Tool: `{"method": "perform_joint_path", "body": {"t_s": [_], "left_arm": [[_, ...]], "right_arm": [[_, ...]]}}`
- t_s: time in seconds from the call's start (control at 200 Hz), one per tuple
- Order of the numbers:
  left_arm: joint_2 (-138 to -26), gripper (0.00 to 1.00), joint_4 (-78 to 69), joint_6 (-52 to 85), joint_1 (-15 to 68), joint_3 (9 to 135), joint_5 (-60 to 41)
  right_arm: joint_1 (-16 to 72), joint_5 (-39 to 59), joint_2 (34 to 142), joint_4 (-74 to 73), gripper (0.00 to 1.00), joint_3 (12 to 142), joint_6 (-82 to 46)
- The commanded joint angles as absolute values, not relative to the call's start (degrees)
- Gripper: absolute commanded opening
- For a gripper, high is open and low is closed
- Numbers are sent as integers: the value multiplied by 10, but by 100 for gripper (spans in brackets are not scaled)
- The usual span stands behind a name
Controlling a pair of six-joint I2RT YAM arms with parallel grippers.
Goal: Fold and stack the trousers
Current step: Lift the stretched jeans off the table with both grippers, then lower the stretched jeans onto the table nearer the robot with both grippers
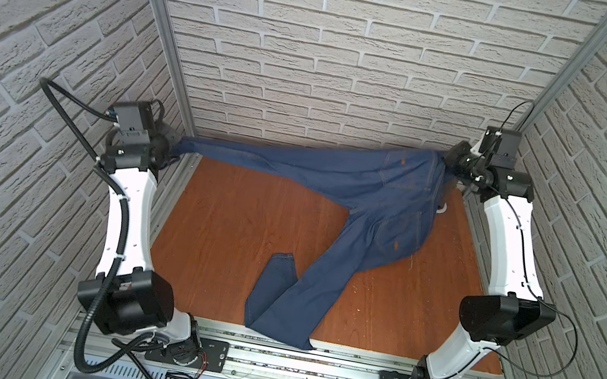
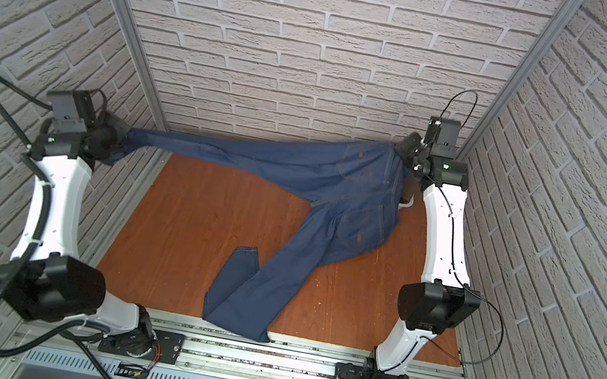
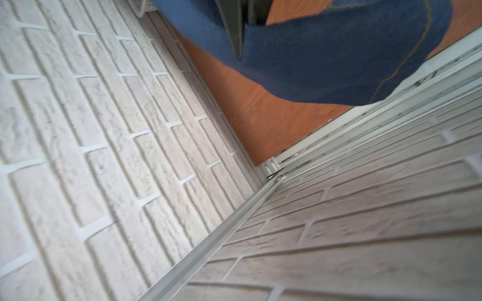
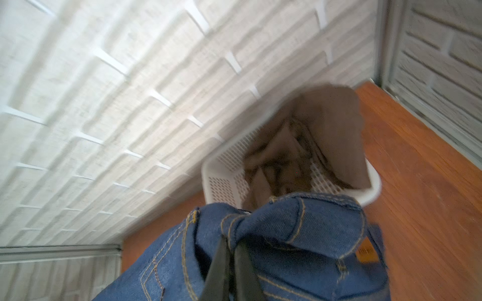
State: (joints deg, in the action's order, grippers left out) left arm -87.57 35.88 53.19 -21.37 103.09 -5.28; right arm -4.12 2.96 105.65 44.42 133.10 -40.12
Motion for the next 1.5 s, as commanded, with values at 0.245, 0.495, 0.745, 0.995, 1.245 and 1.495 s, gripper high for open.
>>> {"method": "perform_joint_path", "body": {"t_s": [0.245, 0.495, 0.745, 0.995, 1.245, 1.495], "left_arm": [[-963, 0, 307, 591, -287, 1305, -179], [-799, 0, 179, 590, -284, 911, -201], [-674, 0, 143, 553, -282, 634, -186], [-582, 0, 159, 532, -287, 491, -161], [-465, 0, 232, 573, -314, 368, -90], [-404, 52, 308, 617, -328, 302, -47]], "right_arm": [[-81, 35, 970, 214, 5, 1389, -425], [-85, -4, 761, 133, 5, 935, -375], [-89, -35, 656, 115, 6, 660, -343], [-89, -81, 576, 163, 6, 532, -326], [-89, -212, 458, 361, 6, 427, -447], [-89, -259, 370, 487, 43, 371, -513]]}}
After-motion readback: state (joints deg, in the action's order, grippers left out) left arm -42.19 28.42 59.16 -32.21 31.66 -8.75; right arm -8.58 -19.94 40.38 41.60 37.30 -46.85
